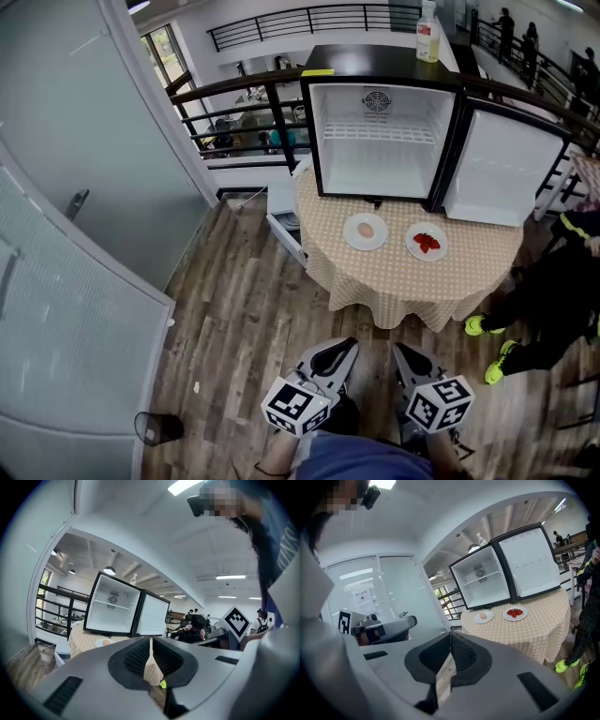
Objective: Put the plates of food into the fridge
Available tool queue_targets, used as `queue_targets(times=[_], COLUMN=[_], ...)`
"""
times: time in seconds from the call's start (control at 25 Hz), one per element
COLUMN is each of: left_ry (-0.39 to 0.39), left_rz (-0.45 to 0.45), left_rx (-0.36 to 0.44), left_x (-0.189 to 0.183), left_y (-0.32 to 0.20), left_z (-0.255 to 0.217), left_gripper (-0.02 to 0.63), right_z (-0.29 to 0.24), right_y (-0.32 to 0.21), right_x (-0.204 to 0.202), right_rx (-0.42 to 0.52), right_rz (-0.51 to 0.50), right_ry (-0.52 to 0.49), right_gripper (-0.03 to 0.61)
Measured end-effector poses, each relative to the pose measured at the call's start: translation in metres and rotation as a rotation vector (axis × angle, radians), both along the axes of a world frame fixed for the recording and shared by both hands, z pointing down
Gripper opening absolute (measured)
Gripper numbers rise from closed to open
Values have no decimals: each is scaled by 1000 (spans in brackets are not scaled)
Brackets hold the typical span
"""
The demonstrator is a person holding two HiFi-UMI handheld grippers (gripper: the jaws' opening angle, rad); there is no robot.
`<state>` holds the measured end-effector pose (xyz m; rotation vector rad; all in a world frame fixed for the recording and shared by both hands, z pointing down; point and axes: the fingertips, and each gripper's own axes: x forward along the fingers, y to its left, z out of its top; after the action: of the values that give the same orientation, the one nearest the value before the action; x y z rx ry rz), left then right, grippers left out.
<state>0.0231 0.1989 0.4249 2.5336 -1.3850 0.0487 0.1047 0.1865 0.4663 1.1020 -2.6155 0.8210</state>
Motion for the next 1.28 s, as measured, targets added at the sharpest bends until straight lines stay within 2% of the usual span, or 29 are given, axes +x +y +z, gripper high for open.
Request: queue_targets(times=[0.24, 0.44, 0.68, 0.92, 1.28], left_ry=[12, 12, 33, 51, 40], left_rz=[17, 50, 84, 143, 97], left_rx=[-5, 7, -16, -60, -75], left_x=[-51, -75, -84, -74, -93], left_y=[-56, -89, -104, -105, -137], left_z=[4, 2, 17, 35, 46], left_gripper=[17, 17, 17, 17, 17], right_z=[6, 9, 19, 28, 49], right_y=[-54, -82, -96, -112, -164], right_x=[-44, -68, -78, -77, -84], right_rx=[-10, -20, -51, -88, -173], right_rz=[22, 44, 78, 104, 112], right_ry=[9, 15, 53, 83, 35], right_gripper=[18, 18, 17, 18, 18])
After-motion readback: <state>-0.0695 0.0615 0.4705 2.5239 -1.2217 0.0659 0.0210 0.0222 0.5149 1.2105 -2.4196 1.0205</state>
